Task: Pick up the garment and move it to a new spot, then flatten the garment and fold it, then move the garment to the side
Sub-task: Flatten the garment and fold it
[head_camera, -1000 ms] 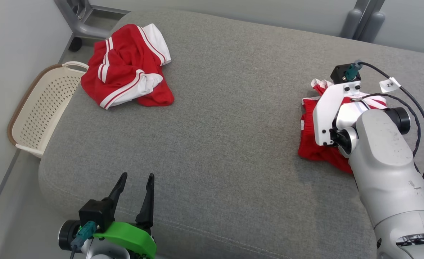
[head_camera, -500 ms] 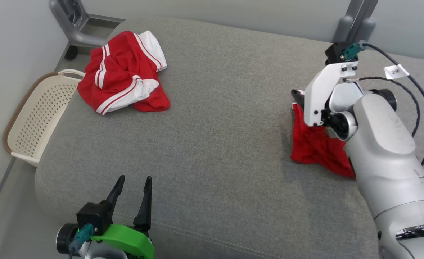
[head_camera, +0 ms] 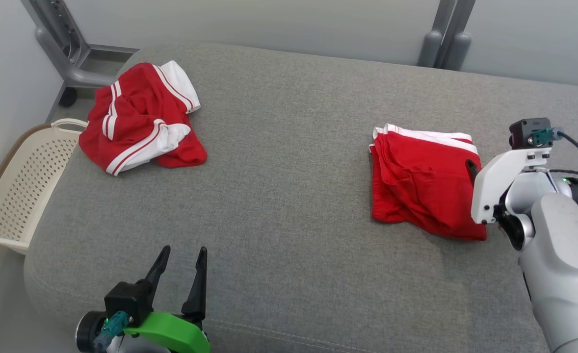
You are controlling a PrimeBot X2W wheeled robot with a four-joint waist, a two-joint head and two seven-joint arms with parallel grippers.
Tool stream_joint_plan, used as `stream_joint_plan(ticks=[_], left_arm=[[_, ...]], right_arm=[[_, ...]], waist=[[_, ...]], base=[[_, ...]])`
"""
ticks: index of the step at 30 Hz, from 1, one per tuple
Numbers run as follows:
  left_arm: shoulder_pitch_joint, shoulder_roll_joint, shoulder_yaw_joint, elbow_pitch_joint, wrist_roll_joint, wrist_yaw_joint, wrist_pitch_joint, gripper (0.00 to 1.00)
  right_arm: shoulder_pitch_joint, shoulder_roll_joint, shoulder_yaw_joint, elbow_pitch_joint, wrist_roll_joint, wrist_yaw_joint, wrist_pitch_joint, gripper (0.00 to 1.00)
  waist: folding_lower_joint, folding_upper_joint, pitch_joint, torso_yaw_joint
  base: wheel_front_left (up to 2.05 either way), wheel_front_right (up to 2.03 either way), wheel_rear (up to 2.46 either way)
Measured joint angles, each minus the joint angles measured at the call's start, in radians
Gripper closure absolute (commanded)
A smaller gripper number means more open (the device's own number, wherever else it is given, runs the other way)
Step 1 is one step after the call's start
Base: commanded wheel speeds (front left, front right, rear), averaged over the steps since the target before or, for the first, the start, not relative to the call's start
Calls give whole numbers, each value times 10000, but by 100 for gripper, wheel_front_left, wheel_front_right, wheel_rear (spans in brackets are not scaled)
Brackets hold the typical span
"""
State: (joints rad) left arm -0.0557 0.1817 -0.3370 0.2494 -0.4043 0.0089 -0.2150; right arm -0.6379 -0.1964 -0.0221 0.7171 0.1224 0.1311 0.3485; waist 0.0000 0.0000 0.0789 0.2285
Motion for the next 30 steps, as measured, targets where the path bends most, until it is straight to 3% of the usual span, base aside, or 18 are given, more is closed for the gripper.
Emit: stream_joint_plan(ticks=[1,12,25,30], left_arm=[[0,0,2,-10,-2,4,8,0],[-44,27,-92,17,-77,12,10,0],[-117,19,-92,186,-247,15,-100,0],[-118,29,-94,244,-263,61,-121,0]], right_arm=[[137,75,-61,19,-19,2,-188,100],[451,940,744,644,-121,2,-677,100],[38,1446,2113,1682,111,2,-784,100],[-63,1461,2861,1848,759,2,-859,100]], waist=[[0,0,14,-30],[0,0,133,-50],[0,0,114,380],[0,0,8,457]], base=[[0,0,0],[0,0,0],[0,0,0],[0,0,0]])
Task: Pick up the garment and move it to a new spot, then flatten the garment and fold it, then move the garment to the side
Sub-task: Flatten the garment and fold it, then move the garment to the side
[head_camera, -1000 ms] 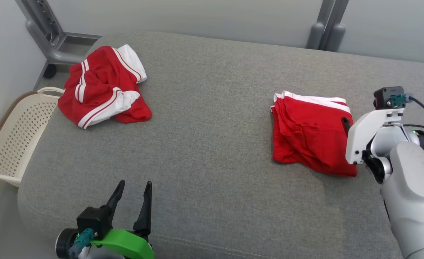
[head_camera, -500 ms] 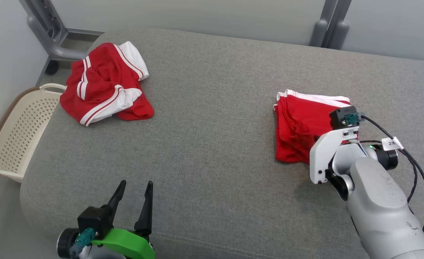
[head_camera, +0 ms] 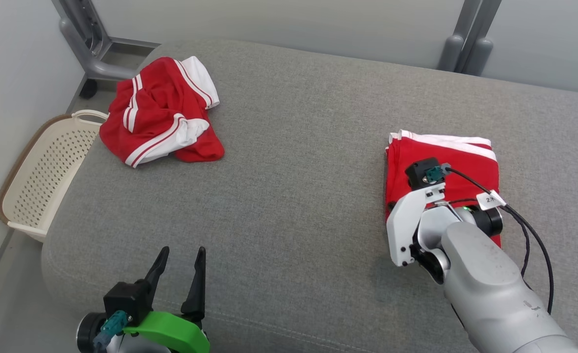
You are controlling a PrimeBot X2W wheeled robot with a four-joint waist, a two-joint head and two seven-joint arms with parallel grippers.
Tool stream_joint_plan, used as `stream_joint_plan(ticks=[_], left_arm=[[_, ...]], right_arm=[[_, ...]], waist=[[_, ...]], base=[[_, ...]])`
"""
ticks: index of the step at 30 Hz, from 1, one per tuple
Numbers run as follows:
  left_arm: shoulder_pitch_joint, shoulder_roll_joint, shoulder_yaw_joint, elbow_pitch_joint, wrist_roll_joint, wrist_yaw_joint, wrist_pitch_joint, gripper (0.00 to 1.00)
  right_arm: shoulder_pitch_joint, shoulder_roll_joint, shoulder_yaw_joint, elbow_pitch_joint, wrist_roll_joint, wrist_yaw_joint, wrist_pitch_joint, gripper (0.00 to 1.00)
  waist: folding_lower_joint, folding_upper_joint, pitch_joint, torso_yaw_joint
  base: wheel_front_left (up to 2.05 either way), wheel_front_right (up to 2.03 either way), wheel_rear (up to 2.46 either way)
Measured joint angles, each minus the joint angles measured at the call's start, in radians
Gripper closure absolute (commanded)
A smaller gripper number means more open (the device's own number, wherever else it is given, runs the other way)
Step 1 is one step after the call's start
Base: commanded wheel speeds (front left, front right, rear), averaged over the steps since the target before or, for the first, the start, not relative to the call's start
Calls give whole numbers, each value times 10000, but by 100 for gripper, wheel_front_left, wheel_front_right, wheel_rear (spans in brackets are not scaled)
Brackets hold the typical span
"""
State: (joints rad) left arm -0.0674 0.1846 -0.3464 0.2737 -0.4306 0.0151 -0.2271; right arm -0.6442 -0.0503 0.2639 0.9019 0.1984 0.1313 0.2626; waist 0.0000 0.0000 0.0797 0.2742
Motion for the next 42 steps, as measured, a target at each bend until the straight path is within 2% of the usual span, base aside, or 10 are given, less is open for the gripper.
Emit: stream_joint_plan(ticks=[6,7,8,13,18,23,30,36,42], left_arm=[[10,33,27,44,-59,44,-35,0],[19,50,38,35,-63,77,-42,0],[38,61,50,6,-69,127,-42,0],[185,155,82,-151,-81,232,-29,0],[254,186,52,-301,-119,251,-12,0],[254,188,-8,-391,-121,253,12,0],[97,211,-94,-422,-119,234,13,0],[-158,224,-148,-387,-117,201,0,0],[-264,222,-236,-305,-113,151,-13,0]], right_arm=[[-293,29,780,-134,1057,0,171,98],[-385,27,803,-176,1166,0,188,56],[-523,31,734,-192,1189,0,219,0],[-1139,-65,-439,123,943,0,752,0],[-1425,-571,-2148,366,17,0,1081,0],[-1379,-725,-3519,449,-755,-2,1231,0],[-1027,-508,-5325,433,-1916,0,1486,0],[-1009,-174,-6186,224,-2667,0,1482,0],[-1013,-6,-6949,221,-2895,0,1243,0]], waist=[[0,0,-136,-54],[0,0,-155,-88],[0,0,-176,-127],[0,0,-300,-365],[0,0,-346,-654],[0,0,-233,-784],[0,0,180,-826],[0,0,588,-760],[0,0,831,-599]], base=[[0,0,0],[0,0,0],[0,0,0],[0,0,0],[0,0,0],[0,0,0],[0,0,0],[0,0,0],[0,0,0]])
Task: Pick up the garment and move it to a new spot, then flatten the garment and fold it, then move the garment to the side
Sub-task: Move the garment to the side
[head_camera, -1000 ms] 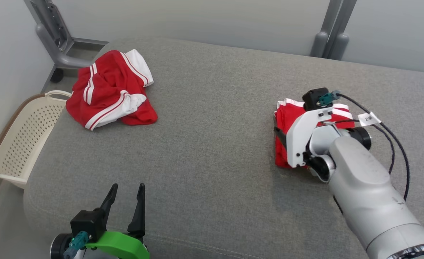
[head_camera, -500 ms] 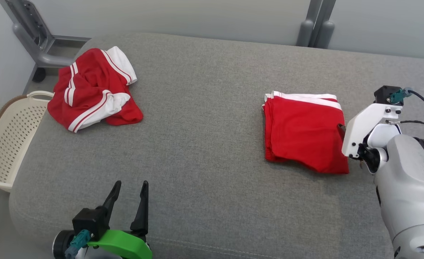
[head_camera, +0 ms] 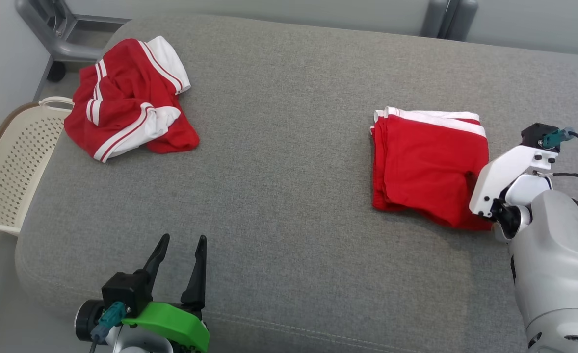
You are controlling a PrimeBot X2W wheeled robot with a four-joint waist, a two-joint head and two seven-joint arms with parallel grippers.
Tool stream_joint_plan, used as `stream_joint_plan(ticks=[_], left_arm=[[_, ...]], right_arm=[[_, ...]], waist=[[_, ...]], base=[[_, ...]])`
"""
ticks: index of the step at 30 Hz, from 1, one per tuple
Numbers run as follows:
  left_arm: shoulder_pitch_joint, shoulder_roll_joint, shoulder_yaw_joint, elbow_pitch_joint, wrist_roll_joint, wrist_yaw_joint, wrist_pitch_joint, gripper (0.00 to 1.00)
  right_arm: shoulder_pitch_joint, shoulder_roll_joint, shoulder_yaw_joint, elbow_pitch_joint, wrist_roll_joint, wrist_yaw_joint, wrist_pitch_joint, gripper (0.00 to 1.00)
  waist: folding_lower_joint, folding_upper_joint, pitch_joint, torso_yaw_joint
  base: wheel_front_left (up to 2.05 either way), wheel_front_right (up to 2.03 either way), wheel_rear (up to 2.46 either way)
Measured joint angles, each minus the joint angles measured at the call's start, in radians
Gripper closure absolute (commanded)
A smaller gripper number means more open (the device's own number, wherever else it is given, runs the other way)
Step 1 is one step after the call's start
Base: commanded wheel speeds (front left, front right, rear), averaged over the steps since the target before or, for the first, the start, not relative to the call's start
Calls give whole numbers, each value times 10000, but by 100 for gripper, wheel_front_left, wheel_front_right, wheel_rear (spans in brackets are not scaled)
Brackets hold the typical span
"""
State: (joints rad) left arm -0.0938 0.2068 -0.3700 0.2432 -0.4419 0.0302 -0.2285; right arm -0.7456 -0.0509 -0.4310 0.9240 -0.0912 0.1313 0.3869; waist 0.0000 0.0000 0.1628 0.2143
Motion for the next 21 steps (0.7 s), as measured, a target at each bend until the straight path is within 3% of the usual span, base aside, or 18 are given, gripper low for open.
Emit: stream_joint_plan(ticks=[3,4,5,6,7,21], left_arm=[[-52,12,-21,19,2,0,0,0],[-83,25,-21,25,4,0,0,0],[-113,33,-23,23,6,0,-2,0],[-126,35,-25,23,12,0,-2,0],[-128,38,-25,27,12,6,-4,0],[-125,119,-115,-82,10,94,-58,0]], right_arm=[[-11,4,-286,230,-134,0,104,0],[-32,10,-382,313,-127,0,123,48],[-94,-6,-410,431,-61,0,123,73],[-157,-10,-403,522,-46,-2,117,94],[-199,-12,-387,606,-46,-4,81,100],[-442,58,-94,1041,-688,6,-408,100]], waist=[[0,0,95,71],[0,0,119,92],[0,0,138,112],[0,0,153,129],[0,0,161,136],[0,0,14,-356]], base=[[0,0,0],[0,0,0],[0,0,0],[0,0,0],[0,0,0],[0,0,0]])
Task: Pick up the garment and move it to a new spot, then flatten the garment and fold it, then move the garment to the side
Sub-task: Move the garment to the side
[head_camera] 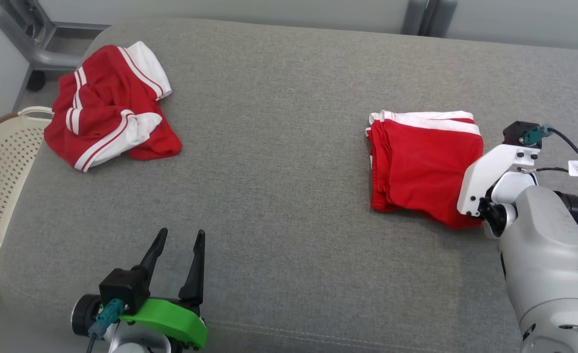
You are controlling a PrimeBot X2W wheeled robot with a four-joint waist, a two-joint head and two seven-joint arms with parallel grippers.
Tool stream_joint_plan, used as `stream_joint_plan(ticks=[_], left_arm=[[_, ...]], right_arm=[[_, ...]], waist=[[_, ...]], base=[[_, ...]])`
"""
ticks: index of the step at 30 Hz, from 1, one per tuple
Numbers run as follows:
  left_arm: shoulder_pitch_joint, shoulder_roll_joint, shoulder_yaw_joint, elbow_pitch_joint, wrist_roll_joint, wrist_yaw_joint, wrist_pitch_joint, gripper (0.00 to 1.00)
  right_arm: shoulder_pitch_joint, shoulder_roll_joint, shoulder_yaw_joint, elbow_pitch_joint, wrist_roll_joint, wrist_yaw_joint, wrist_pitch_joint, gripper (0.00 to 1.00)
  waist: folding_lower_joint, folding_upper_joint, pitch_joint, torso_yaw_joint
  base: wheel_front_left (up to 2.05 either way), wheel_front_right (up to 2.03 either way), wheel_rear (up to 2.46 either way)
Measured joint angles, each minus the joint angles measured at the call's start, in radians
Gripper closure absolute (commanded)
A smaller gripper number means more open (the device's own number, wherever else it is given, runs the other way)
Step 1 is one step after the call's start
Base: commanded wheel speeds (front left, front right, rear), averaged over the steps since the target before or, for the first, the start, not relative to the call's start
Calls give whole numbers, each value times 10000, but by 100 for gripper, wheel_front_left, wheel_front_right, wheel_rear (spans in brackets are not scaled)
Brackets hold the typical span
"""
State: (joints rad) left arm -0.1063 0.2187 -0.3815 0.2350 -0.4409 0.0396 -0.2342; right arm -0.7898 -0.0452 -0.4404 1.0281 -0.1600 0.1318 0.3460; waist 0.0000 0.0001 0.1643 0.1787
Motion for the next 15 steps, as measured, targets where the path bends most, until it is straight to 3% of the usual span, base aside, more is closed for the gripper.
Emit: stream_joint_plan(ticks=[6,15], left_arm=[[-49,134,27,-320,38,82,-15,0],[-778,357,-65,-1181,472,171,23,0]], right_arm=[[-319,-73,644,-82,-318,-2,-46,100],[-1019,-932,2383,-58,203,-2,-376,100]], waist=[[0,0,119,-661],[0,0,725,-2125]], base=[[0,0,0],[0,0,0]])
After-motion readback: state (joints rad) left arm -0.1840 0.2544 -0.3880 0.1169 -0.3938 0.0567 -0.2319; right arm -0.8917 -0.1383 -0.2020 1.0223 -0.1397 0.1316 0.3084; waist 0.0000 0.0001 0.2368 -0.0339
